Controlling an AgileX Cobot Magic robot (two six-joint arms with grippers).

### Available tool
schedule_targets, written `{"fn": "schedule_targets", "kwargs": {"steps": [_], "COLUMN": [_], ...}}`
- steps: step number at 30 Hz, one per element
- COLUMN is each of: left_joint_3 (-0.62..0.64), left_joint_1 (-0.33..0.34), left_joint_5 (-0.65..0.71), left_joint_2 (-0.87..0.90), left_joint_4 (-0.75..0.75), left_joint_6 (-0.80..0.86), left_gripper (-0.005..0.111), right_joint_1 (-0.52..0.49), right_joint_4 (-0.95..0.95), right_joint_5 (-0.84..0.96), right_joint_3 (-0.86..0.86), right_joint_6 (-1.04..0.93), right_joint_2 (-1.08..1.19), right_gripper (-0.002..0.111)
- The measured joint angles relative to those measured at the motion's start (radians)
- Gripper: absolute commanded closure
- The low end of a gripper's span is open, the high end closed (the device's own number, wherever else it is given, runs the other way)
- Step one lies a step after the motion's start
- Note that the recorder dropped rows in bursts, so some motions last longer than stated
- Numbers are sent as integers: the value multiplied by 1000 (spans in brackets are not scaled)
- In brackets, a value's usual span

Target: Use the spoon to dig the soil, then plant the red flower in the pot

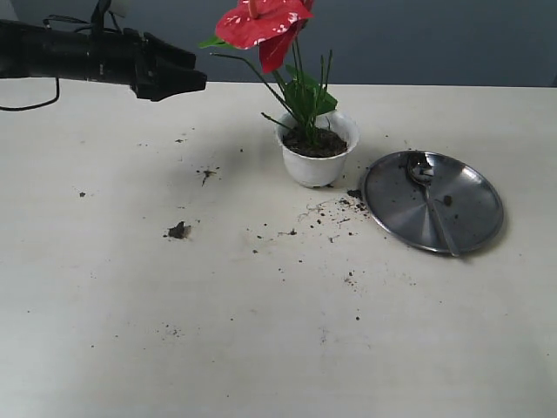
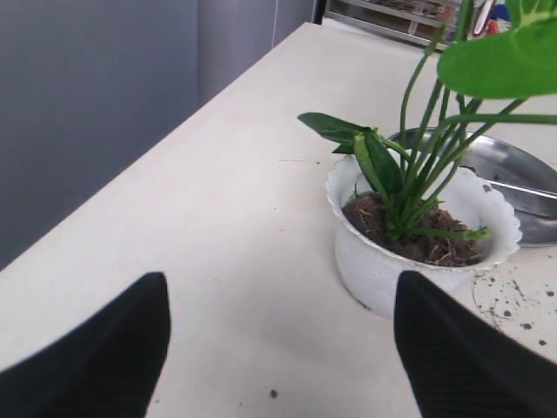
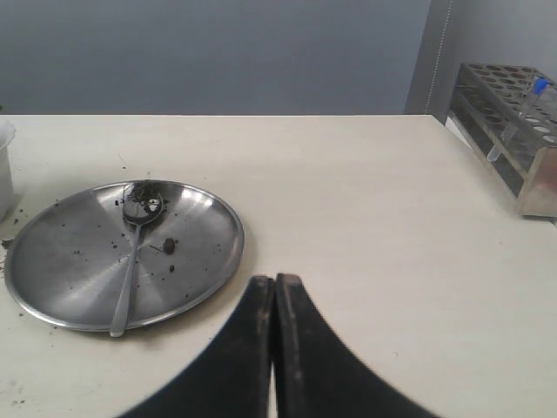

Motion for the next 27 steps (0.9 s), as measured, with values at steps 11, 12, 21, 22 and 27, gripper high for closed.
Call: {"fn": "schedule_targets", "kwargs": {"steps": [11,12,21,22,27], "left_joint_3": [0,0,0,0,0], "left_joint_1": [23,23,23,23,23], "left_joint_5": [0,0,-29,-44,-149], "left_joint_2": [-113,-127,-262,-275,-370], "left_joint_4": [-4,-4,-2,-2,56], "left_joint_6": [-27,-29,-139,-158,-261], "left_gripper": [106,106,106,106,106], "right_joint_1": [0,0,0,0,0], "right_joint_4": [0,0,0,0,0], "right_joint_5": [0,0,0,0,0], "right_joint_3": [0,0,0,0,0], "right_joint_6": [0,0,0,0,0], "right_joint_2": [0,0,0,0,0], "right_gripper": [109,109,109,109,109]}}
